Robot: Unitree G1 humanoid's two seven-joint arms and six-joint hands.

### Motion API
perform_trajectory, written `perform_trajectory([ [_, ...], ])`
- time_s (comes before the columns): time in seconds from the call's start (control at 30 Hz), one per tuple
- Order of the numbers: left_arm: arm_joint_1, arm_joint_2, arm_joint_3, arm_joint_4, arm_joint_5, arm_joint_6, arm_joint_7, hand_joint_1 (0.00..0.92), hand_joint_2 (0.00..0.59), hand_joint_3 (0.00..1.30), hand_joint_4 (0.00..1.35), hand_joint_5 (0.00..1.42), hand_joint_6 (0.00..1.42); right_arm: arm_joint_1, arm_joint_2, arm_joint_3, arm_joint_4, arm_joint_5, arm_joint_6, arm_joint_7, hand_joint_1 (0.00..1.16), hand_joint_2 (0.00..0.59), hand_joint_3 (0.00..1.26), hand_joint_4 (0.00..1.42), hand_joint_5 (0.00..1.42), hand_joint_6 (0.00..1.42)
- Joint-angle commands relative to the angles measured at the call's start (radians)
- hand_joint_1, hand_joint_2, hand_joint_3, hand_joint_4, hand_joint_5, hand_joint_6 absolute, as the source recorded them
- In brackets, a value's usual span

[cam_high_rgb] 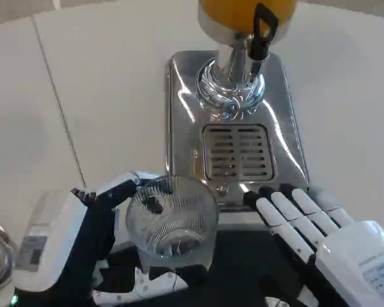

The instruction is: Grasp the cup under the faucet to collect the drink, then remove the cup.

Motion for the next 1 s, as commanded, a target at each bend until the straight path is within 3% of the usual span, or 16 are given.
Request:
perform_trajectory([
  [0.03,0.003,-0.013,-0.001,-0.020,-0.013,-0.023,0.006,0.732,0.000,1.14,1.06,1.39,1.42,0.010,0.007,-0.002,-0.016,-0.004,0.007,0.010,0.12,0.577,0.00,0.00,0.00,0.00],
  [0.43,-0.024,-0.033,-0.001,0.006,-0.004,-0.001,0.010,0.732,0.000,1.14,1.06,1.39,1.42,0.012,0.032,-0.016,-0.039,-0.001,0.035,0.022,0.12,0.577,0.00,0.00,0.00,0.00],
  [0.77,-0.226,-0.074,-0.036,0.144,0.056,0.053,0.039,0.732,0.000,1.13,1.06,1.39,1.42,0.020,0.039,-0.050,-0.045,0.014,0.055,0.025,0.12,0.577,0.00,0.00,0.00,0.00],
  [1.0,-0.413,-0.101,-0.108,0.328,0.097,0.074,0.087,0.732,0.000,1.13,1.06,1.39,1.42,0.013,0.044,-0.058,-0.066,0.018,0.077,0.047,0.12,0.577,0.00,0.00,0.00,0.00],
])
